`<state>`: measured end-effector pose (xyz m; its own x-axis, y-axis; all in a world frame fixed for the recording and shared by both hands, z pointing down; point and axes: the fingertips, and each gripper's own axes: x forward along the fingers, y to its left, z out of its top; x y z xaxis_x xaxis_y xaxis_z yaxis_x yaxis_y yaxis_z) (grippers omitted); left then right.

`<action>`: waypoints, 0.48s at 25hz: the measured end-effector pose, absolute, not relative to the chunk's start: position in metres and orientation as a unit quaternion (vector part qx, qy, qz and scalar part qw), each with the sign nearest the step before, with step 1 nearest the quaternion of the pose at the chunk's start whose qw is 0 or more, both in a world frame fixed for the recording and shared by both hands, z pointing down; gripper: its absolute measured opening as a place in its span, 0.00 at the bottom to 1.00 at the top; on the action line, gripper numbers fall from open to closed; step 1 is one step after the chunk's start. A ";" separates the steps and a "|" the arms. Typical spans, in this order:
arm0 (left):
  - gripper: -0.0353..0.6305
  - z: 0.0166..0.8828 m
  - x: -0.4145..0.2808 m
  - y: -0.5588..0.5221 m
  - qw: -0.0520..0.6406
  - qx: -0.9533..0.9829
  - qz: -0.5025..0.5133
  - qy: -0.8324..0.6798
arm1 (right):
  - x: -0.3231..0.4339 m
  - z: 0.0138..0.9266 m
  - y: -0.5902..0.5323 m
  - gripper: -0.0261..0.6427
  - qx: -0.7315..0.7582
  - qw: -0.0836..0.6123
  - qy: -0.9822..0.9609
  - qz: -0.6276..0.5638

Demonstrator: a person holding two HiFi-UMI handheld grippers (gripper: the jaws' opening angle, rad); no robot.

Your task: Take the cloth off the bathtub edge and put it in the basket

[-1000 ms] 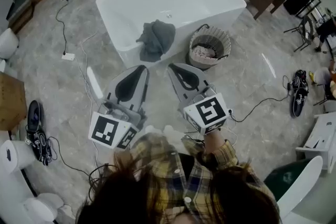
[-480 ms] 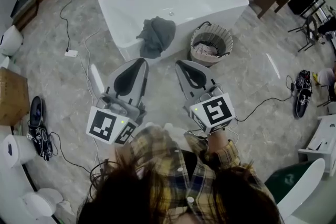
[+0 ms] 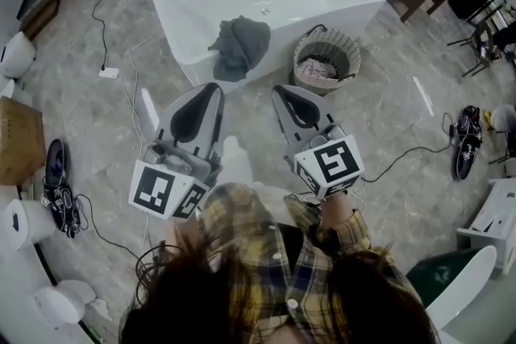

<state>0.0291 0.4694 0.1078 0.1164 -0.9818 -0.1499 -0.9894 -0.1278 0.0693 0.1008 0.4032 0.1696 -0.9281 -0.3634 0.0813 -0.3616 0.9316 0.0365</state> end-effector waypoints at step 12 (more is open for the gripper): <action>0.09 0.109 -0.054 0.364 0.031 -0.766 0.089 0.636 | 0.018 0.184 0.308 0.06 0.201 0.071 -0.977 -0.013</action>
<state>-0.0544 0.3637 0.1091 0.1757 -0.9688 -0.1748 -0.9797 -0.1895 0.0655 0.0176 0.3082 0.1838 -0.9091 -0.3945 0.1336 -0.3907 0.9189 0.0547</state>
